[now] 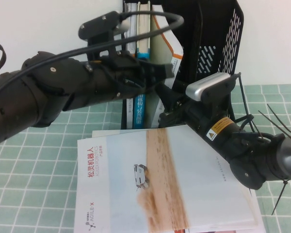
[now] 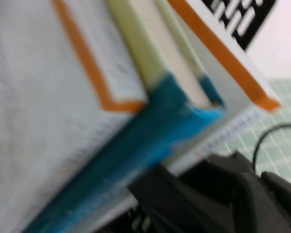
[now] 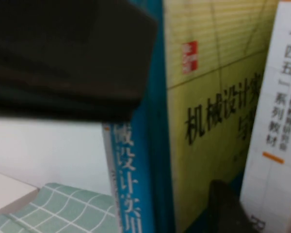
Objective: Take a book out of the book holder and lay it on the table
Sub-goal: Pick up the right side book from the book shelf
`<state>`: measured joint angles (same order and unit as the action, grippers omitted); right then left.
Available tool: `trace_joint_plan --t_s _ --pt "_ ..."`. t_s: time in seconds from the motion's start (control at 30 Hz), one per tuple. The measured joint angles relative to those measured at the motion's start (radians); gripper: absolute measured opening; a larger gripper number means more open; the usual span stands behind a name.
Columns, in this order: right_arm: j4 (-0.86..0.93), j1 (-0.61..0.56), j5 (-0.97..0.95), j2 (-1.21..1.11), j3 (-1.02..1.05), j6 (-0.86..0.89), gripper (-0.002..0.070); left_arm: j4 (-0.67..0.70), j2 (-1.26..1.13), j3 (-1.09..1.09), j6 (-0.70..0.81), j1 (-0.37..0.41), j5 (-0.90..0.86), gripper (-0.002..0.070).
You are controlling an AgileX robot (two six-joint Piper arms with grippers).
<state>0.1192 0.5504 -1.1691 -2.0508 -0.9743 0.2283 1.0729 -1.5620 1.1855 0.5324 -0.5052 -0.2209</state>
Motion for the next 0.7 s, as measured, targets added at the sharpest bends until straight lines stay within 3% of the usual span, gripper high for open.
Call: trace_joint_plan --t_s 0.37,0.7 --pt "-0.013 0.001 0.015 0.008 0.000 -0.022 0.0245 -0.100 0.101 0.000 0.013 0.000 -0.303 -0.0003" --pt "-0.053 0.002 0.149 0.142 0.008 -0.174 0.0245 -0.140 0.355 0.005 0.064 0.000 -0.307 -0.0002"
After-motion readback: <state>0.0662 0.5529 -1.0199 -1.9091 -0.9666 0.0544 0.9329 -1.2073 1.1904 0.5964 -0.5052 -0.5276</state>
